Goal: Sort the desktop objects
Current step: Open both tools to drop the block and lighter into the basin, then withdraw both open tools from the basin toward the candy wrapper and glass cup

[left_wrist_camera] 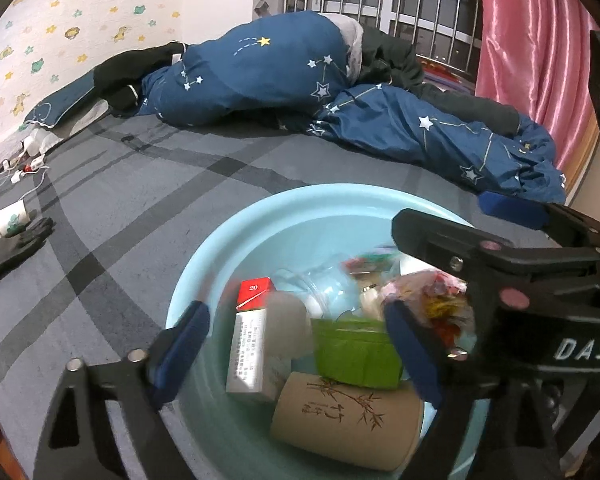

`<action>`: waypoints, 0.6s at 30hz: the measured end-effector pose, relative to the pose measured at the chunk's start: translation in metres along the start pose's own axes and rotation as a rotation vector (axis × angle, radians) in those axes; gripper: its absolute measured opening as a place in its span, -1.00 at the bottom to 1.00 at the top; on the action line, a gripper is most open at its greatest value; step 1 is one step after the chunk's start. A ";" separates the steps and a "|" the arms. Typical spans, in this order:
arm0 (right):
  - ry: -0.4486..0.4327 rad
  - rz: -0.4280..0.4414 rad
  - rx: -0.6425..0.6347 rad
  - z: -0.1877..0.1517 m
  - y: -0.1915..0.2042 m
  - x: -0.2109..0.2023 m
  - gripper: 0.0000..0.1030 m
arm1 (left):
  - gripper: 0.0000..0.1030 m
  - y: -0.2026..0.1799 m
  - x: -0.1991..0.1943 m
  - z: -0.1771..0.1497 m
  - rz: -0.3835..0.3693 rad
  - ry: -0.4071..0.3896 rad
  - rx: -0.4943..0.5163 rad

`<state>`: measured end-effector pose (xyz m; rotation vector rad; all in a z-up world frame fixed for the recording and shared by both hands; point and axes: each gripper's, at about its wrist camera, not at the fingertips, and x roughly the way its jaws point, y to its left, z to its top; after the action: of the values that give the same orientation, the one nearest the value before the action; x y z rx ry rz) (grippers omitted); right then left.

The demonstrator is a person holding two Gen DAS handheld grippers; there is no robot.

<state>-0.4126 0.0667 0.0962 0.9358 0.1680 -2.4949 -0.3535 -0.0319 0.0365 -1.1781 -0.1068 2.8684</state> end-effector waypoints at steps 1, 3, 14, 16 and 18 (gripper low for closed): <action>-0.002 -0.006 0.002 0.000 0.000 -0.001 1.00 | 0.82 -0.001 -0.001 -0.001 0.011 0.000 0.010; 0.002 -0.015 0.015 0.001 -0.002 -0.002 1.00 | 1.00 -0.002 -0.001 -0.002 0.029 0.000 0.020; -0.007 -0.018 0.017 -0.002 0.000 -0.024 1.00 | 1.00 -0.004 -0.018 -0.007 0.035 -0.014 -0.005; -0.011 -0.023 0.013 -0.003 0.001 -0.030 1.00 | 1.00 -0.006 -0.023 -0.008 0.035 -0.022 -0.004; -0.011 -0.024 0.013 -0.004 0.002 -0.034 1.00 | 1.00 -0.007 -0.030 -0.010 0.039 -0.025 -0.003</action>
<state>-0.3868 0.0790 0.1159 0.9302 0.1607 -2.5254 -0.3254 -0.0260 0.0510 -1.1582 -0.0906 2.9179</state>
